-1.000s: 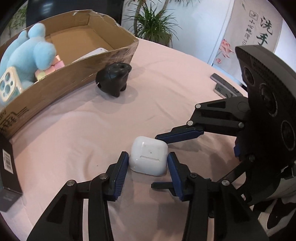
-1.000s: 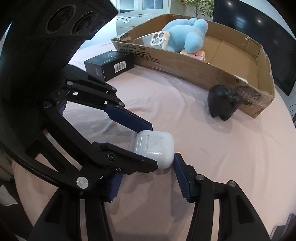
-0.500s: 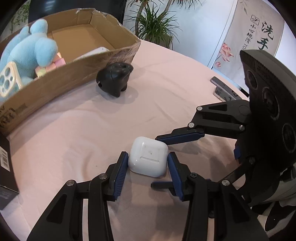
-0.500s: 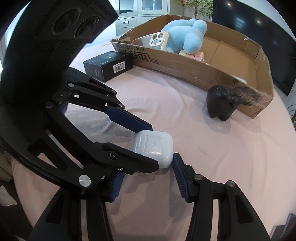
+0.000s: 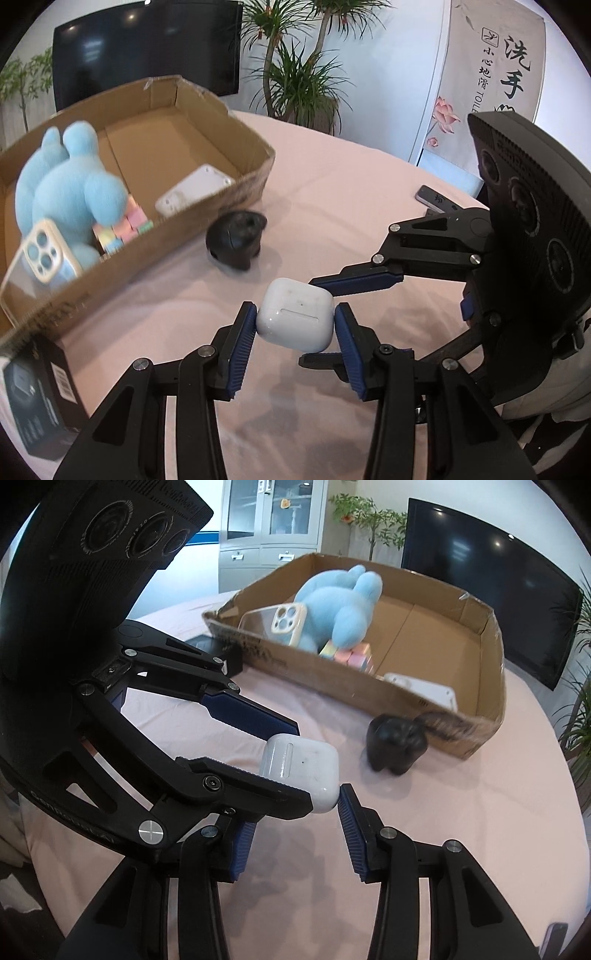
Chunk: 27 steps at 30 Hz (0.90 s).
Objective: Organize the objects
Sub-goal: 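Lift the earbud case with the left gripper and release it into the box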
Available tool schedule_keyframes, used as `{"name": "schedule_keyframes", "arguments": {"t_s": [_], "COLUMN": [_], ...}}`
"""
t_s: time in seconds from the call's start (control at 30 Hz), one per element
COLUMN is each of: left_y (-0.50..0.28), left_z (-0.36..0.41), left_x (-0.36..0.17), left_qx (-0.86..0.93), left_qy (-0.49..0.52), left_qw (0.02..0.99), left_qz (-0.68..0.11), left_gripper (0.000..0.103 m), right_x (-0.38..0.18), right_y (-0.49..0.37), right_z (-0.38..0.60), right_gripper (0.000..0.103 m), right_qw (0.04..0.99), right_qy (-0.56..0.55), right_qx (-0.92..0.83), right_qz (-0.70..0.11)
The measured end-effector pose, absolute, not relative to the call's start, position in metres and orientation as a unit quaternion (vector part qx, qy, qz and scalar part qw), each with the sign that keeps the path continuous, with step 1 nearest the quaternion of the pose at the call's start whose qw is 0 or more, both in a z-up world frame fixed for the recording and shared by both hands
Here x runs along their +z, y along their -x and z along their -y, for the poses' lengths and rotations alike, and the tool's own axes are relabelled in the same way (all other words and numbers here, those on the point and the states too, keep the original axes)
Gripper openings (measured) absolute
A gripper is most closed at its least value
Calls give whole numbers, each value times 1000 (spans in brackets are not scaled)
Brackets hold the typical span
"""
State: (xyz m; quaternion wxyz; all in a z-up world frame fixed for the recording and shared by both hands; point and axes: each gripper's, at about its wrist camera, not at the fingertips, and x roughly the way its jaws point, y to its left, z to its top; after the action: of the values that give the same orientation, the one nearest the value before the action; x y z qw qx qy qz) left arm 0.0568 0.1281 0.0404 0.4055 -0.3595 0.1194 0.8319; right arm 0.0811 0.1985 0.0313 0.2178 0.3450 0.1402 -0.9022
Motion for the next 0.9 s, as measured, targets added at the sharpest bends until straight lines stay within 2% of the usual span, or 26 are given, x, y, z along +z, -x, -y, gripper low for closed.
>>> {"name": "schedule_keyframes", "arguments": {"t_s": [0.7, 0.9], "left_y": [43, 82], "left_z": [-161, -175], "left_x": [140, 148], "left_qx": [877, 878], "left_qy": [254, 255], "left_qw": [377, 371], "left_qz": [-155, -166], "left_gripper": [41, 40], "right_x": [135, 145], "right_y": [23, 61], "right_z": [-240, -257], "right_gripper": [41, 41], "right_qw": [226, 224], "right_qy": [-250, -252], "right_qx": [-929, -931], "right_qz": [-152, -139]}}
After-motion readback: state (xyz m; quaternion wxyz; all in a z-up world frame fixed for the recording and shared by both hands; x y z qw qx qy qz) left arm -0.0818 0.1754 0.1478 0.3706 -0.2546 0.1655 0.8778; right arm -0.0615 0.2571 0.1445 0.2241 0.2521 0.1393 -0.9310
